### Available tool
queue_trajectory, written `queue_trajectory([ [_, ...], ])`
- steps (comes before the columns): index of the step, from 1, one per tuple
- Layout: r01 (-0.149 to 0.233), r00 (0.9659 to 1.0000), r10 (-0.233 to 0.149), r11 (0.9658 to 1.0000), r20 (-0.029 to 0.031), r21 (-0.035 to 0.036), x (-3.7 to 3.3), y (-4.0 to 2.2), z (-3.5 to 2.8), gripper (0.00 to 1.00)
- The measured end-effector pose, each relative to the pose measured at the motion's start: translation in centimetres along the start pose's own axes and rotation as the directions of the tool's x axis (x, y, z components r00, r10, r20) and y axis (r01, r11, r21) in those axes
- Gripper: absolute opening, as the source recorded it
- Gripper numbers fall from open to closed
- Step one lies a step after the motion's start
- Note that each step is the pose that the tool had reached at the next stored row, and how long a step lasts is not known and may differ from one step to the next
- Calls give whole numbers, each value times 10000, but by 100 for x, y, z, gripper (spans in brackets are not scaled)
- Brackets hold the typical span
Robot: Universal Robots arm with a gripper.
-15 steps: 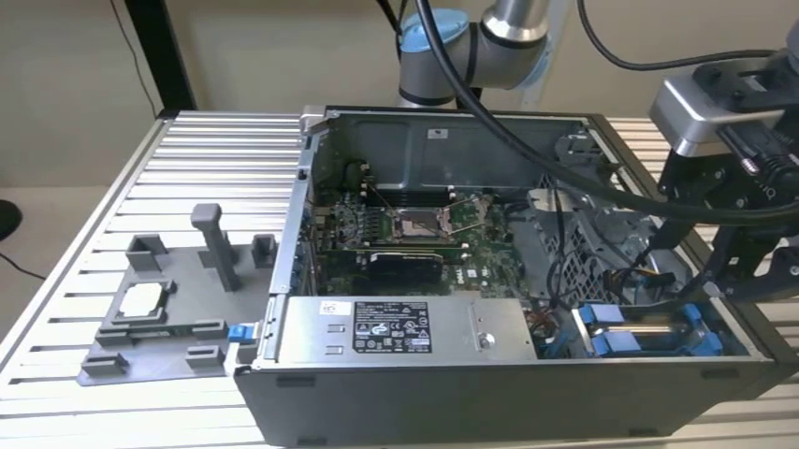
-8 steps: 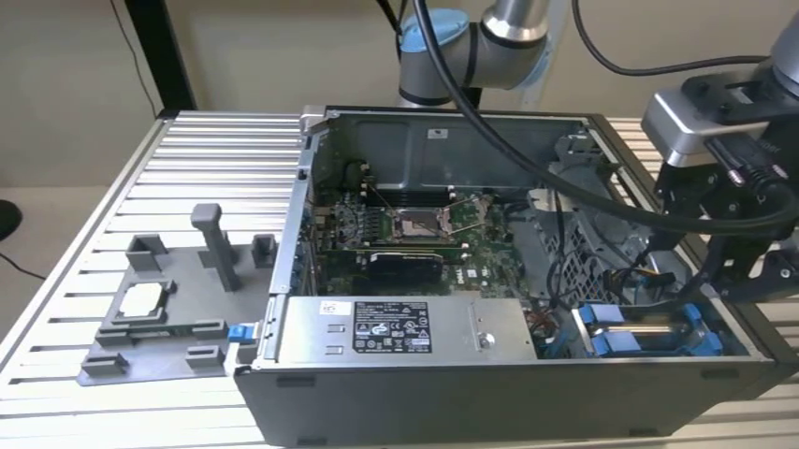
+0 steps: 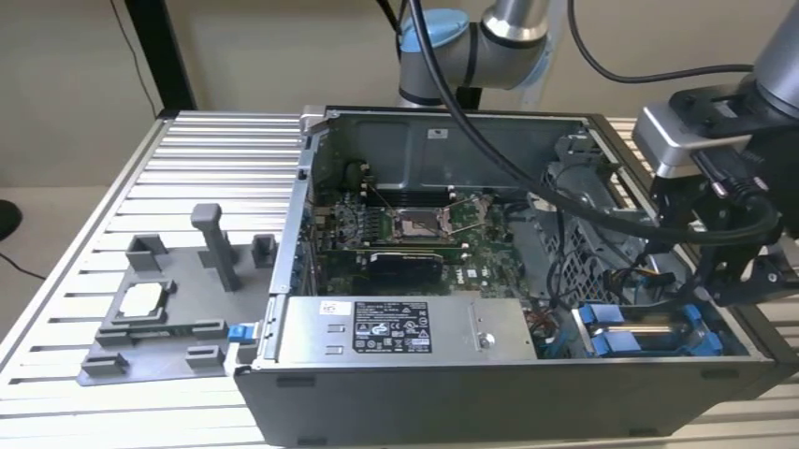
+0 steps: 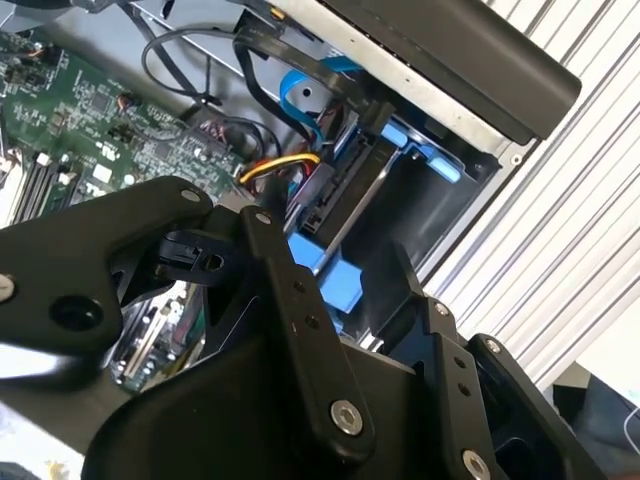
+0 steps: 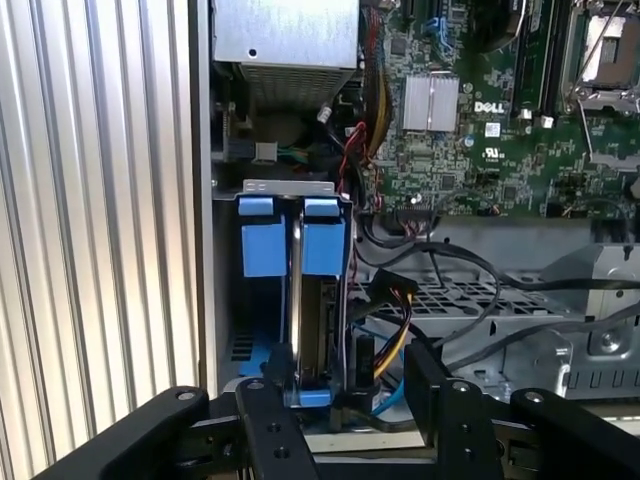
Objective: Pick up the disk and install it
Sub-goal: 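Insert the disk into the insertion slot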
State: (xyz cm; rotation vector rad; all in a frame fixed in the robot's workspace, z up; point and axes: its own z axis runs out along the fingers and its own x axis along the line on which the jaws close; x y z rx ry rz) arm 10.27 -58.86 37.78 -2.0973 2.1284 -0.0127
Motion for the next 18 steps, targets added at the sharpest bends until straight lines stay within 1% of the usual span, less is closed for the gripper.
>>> queue_trajectory([
  [4, 3, 10000, -3, 10000, 14, 45, -2, 2, 47, 100],
  [5, 3, 10000, -3, 10000, 29, 60, -3, 3, 57, 100],
  [6, 0, 10000, 0, 10000, 57, 69, -1, 4, 67, 100],
  [7, -2, 10000, 1, 10000, 69, 69, -1, 4, 72, 100],
  [14, -1, 10000, 0, 10000, 69, 69, -1, 4, 72, 100],
  [16, -3, 10000, 3, 10000, 70, 44, -1, 4, 76, 100],
  [18, -9, 10000, 8, 10000, 90, 26, 1, 7, 92, 100],
])
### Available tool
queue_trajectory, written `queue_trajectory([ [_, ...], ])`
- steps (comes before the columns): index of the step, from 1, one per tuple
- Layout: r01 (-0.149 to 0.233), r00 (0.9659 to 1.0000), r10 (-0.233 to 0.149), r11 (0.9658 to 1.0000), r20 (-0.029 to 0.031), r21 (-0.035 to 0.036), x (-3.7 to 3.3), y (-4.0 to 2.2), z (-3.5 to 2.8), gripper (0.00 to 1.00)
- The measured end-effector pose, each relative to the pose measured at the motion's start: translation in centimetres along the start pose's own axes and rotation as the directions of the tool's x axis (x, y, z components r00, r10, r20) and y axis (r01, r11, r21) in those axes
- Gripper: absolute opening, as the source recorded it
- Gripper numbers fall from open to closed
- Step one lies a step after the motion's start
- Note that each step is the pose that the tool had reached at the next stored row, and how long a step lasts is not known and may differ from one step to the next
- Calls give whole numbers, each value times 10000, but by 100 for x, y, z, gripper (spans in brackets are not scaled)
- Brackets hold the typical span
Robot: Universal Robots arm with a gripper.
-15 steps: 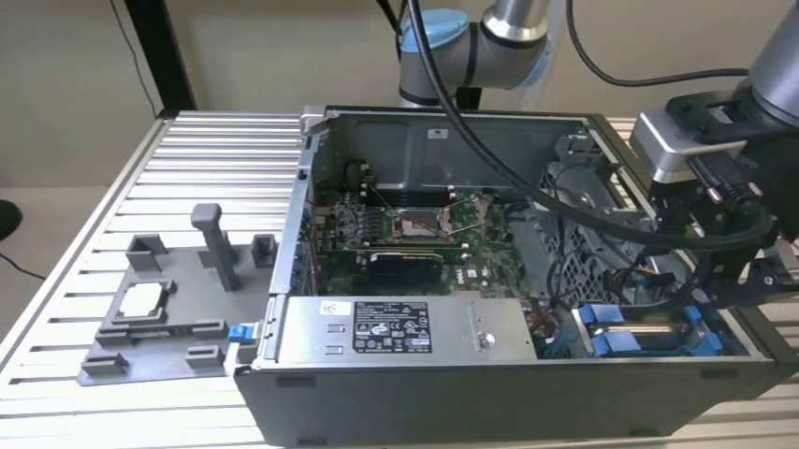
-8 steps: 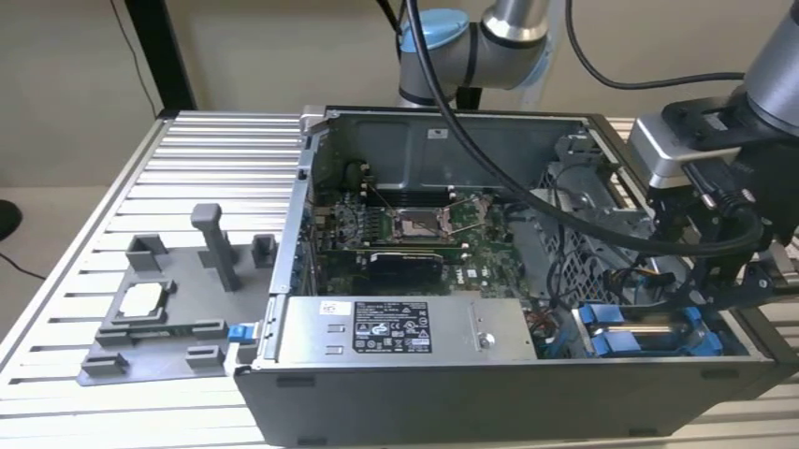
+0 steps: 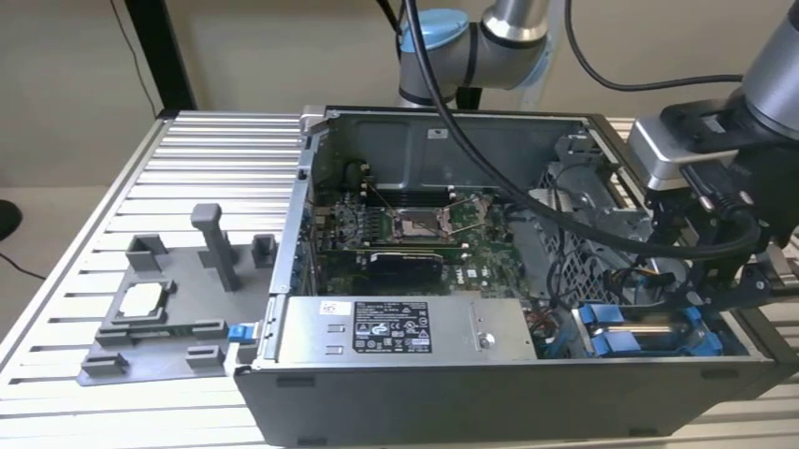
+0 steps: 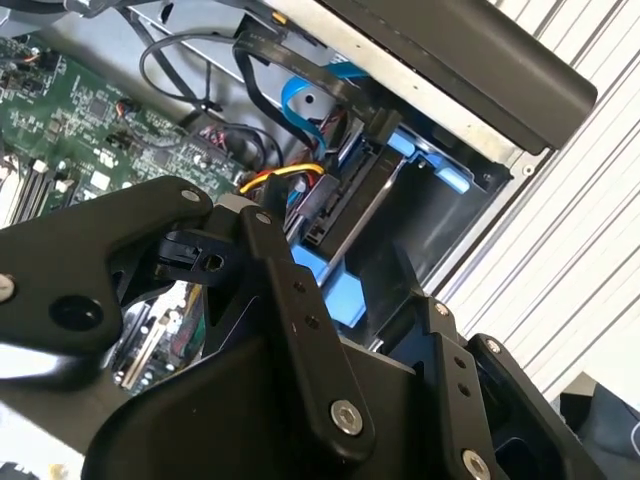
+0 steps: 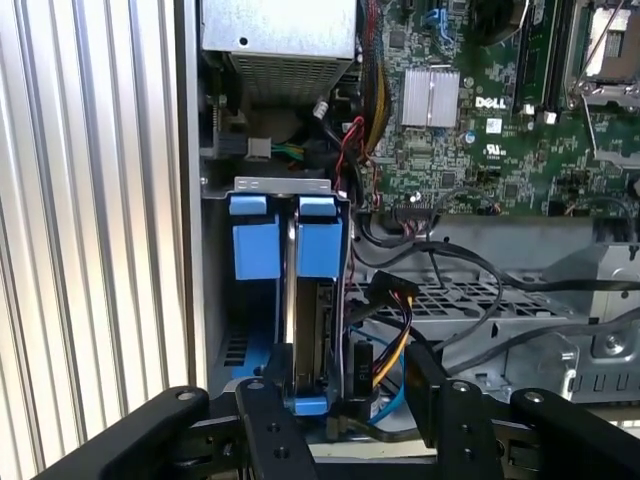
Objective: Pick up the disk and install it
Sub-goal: 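Insert the disk into the insertion slot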
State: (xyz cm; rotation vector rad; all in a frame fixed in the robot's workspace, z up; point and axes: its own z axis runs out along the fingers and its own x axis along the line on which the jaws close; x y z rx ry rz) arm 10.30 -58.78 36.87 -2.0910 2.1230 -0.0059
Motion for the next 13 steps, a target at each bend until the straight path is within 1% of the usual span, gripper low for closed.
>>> queue_trajectory([
  [5, -1, 10000, 1, 10000, -5, 0, -5, -1, 2, 100],
  [6, 0, 10000, 0, 10000, -3, 11, -8, -1, 3, 100],
  [7, 7, 10000, -7, 10000, 4, 93, -8, 0, 5, 100],
  [8, 11, 10000, -12, 9999, 32, 168, -7, 0, 6, 100],
  [9, 10, 10000, -11, 9997, 80, 229, -7, 0, 6, 100],
  [10, 11, 9999, -15, 9995, 120, 306, -7, 1, 8, 100],
  [11, 8, 9999, -14, 9993, 137, 382, -8, 1, 11, 100],
  [12, -10, 9999, 4, 9990, 141, 438, -7, 1, 16, 100],
  [13, -54, 9999, 47, 9989, 141, 474, -6, 2, 23, 100],
])
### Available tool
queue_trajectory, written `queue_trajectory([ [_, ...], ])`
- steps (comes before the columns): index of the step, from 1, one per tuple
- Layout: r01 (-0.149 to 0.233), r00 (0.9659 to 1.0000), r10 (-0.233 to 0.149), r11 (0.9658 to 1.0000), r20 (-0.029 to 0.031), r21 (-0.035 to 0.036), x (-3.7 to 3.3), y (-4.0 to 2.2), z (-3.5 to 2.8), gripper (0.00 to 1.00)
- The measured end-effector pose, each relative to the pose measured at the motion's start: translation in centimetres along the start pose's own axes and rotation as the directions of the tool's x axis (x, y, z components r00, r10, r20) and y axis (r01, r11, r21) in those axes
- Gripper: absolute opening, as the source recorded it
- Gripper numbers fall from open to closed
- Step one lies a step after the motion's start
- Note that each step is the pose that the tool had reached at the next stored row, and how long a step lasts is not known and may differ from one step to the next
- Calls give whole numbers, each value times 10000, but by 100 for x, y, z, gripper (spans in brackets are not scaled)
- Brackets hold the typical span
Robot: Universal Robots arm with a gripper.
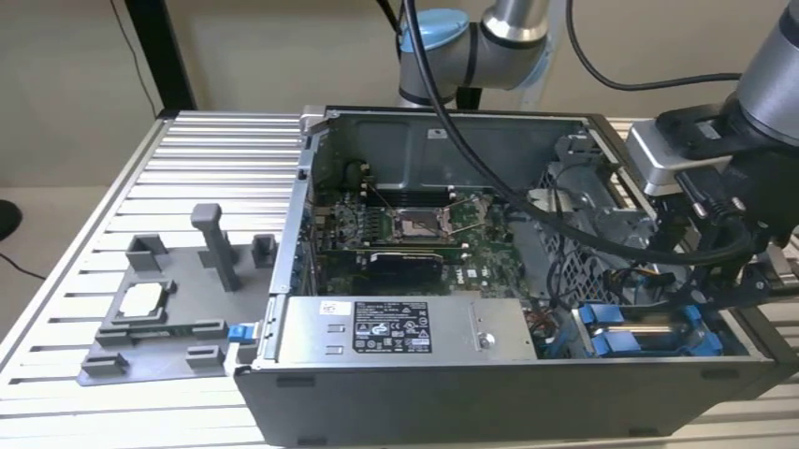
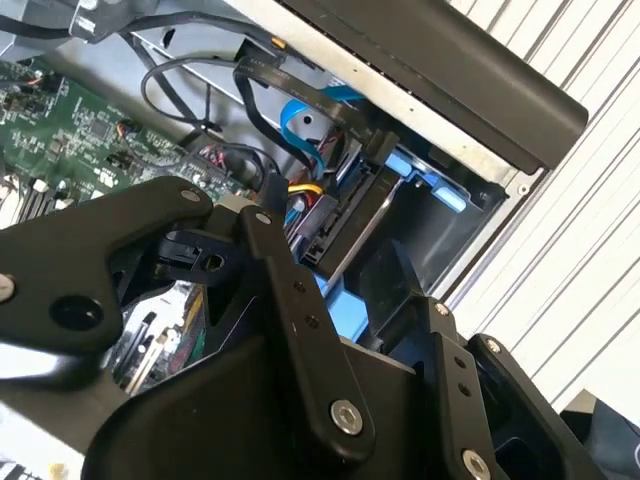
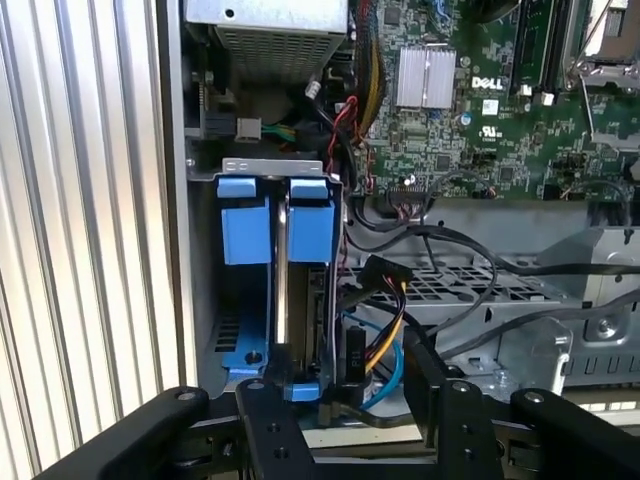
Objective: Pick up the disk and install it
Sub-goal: 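Insert the disk into the insertion slot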
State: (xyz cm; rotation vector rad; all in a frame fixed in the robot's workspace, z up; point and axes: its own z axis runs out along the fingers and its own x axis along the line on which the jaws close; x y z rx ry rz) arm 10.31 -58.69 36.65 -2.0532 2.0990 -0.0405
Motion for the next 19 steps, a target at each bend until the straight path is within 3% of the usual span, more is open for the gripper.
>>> queue_trajectory([
  [8, -801, 9967, 803, 9967, -128, 137, 9, 26, 109, 100],
  [12, -836, 9964, 838, 9964, -132, 144, 9, 26, 111, 100],
  [13, -830, 9965, 833, 9964, -120, 182, 8, 27, 111, 100],
  [14, -814, 9966, 816, 9964, -104, 252, 7, 28, 111, 100],
  [15, -784, 9969, 787, 9962, -79, 381, 6, 30, 112, 100],
  [18, -691, 9976, 696, 9935, -17, 900, 6, 50, 110, 100],
  [19, -669, 9977, 673, 9919, 1, 1077, 6, 86, 106, 100],
])
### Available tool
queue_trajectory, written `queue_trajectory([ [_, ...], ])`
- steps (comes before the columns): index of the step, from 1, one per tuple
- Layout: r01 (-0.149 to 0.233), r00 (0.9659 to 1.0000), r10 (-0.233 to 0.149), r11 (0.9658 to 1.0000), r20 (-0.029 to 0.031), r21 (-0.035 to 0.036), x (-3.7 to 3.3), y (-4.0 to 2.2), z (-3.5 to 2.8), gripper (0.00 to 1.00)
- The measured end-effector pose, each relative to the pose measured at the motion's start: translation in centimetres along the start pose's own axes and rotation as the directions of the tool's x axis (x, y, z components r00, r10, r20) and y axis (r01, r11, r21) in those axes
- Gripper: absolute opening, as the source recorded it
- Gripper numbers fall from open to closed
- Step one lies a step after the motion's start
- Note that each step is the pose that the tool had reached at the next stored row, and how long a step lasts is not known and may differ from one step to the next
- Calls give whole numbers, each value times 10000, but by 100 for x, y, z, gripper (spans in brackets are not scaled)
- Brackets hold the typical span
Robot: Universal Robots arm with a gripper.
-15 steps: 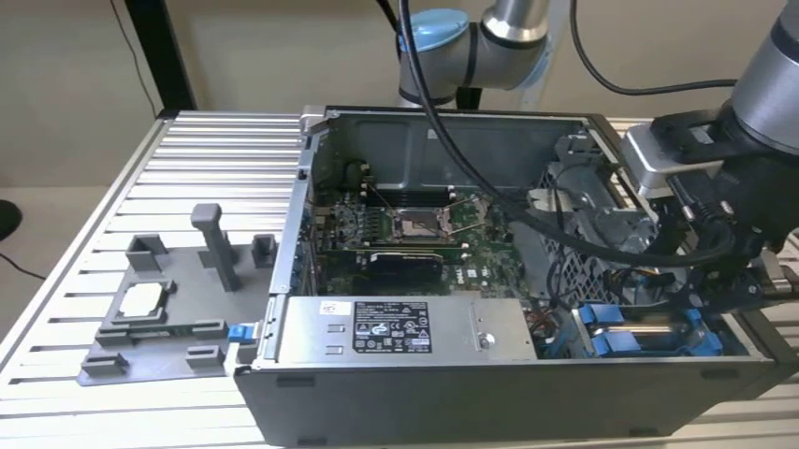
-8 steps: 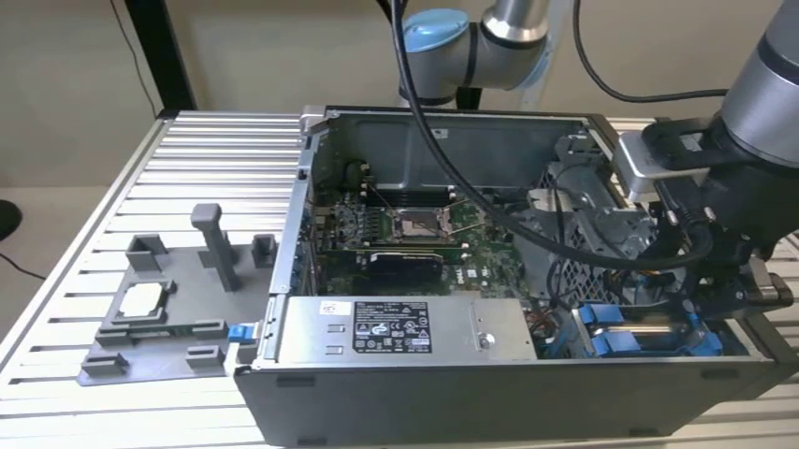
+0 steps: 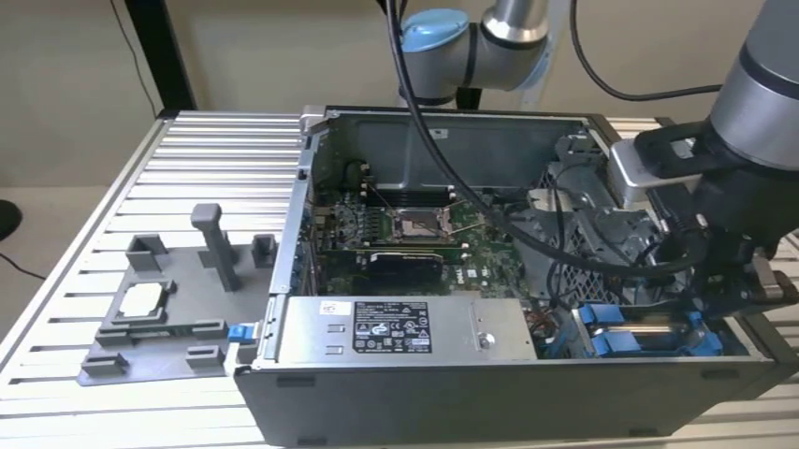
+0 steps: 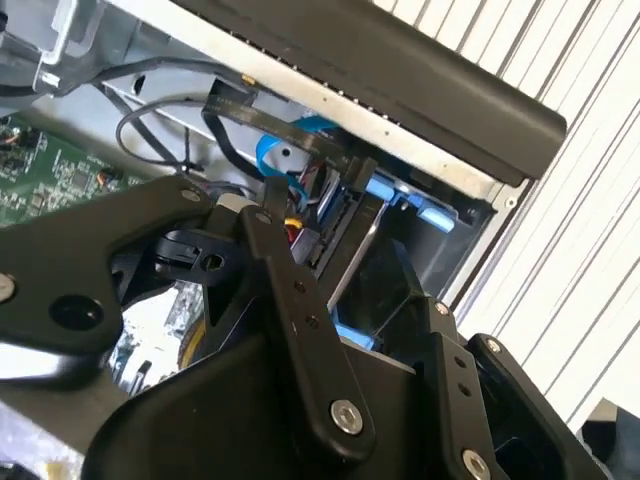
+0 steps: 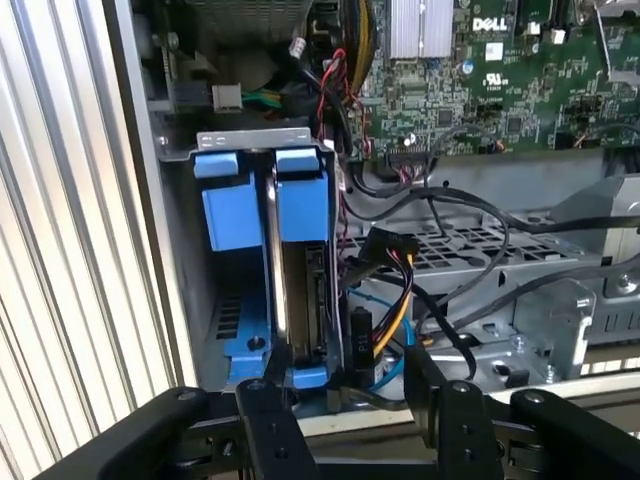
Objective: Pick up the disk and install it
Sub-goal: 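Insert the disk into the insertion slot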
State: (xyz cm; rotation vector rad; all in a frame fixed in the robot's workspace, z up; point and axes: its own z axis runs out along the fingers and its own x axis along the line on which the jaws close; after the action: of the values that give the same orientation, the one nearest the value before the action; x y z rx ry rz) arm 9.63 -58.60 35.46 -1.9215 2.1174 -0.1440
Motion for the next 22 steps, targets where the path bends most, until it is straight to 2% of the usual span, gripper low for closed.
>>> queue_trajectory([
  [1, 11, 10000, -11, 9999, 13, 109, 3, 35, -6, 100],
  [3, 26, 10000, -27, 9997, 27, 238, 8, 111, -20, 100],
  [5, 42, 10000, -44, 9992, 45, 400, 12, 177, -23, 100],
  [7, 51, 10000, -54, 9988, 55, 487, 11, 192, -16, 100],
  [15, 52, 10000, -56, 9987, 68, 515, 11, 194, -9, 100],
  [20, 32, 9999, -40, 9985, 142, 544, -4, 200, 7, 100],
  [22, 31, 9999, -39, 9985, 147, 547, -17, 201, 8, 100],
])
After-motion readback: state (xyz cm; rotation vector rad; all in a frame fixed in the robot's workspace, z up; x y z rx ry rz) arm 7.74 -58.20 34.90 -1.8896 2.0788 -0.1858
